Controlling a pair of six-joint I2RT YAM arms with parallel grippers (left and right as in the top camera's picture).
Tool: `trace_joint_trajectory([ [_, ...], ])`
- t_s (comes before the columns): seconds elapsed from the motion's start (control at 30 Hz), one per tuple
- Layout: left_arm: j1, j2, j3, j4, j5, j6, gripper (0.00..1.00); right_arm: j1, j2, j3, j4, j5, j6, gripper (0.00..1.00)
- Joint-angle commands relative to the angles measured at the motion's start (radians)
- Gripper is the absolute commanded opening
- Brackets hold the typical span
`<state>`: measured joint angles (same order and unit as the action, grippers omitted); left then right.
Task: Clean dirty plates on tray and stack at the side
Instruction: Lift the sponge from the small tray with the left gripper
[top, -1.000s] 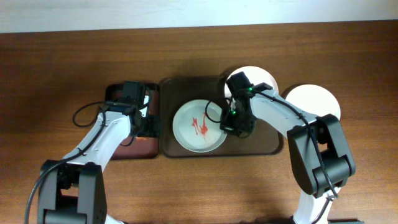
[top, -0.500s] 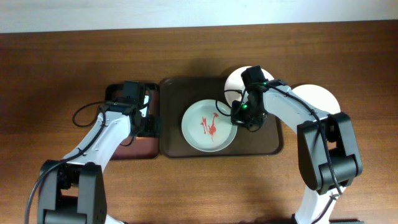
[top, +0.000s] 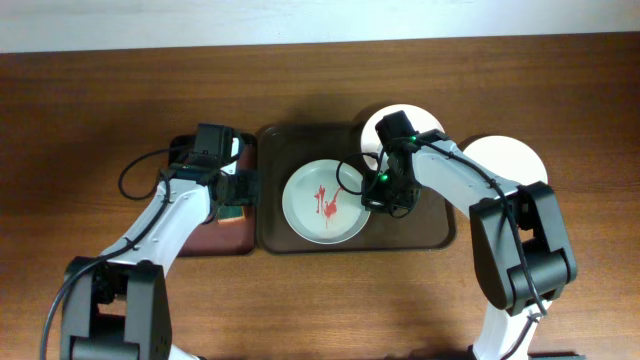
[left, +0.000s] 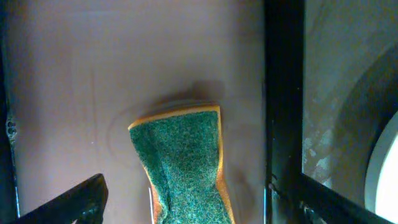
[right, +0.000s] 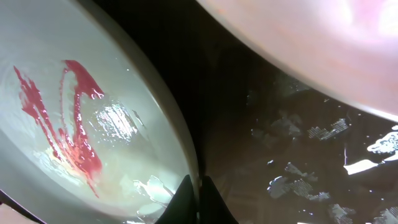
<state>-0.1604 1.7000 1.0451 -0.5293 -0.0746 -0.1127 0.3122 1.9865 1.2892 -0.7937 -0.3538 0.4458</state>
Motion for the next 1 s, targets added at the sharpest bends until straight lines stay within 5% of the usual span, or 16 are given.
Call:
trace_joint_trajectory([
  [0.0, 0.005, 0.058, 0.003, 0.006, 0.008, -0.081, 0.84, 0.005, -0.017, 0.006, -0.003, -0.005, 0.004, 0.04],
  [0.07, 0.005, 0.089, 0.003, 0.005, 0.007, -0.104, 0.61, 0.005, -0.017, 0.006, -0.003, -0.005, 0.003, 0.04],
  [0.17, 0.005, 0.116, 0.003, 0.005, 0.007, -0.105, 0.43, 0.005, -0.017, 0.006, -0.003, -0.005, 0.003, 0.04],
  [0.33, 0.005, 0.117, 0.003, 0.004, 0.007, -0.108, 0.32, 0.005, -0.017, 0.006, -0.003, -0.002, 0.003, 0.04],
  [0.4, 0.005, 0.117, 0.003, 0.006, 0.007, -0.107, 0.00, 0.005, -0.017, 0.006, -0.003, -0.002, 0.003, 0.04],
  [0.57, 0.005, 0.103, 0.083, -0.053, 0.007, -0.042, 0.00, 0.005, -0.017, 0.006, -0.003, -0.002, 0.003, 0.04],
  [0.97, 0.008, -0.319, 0.123, -0.031, 0.006, -0.042, 0.00, 0.005, -0.017, 0.006, -0.003, -0.002, 0.003, 0.04],
])
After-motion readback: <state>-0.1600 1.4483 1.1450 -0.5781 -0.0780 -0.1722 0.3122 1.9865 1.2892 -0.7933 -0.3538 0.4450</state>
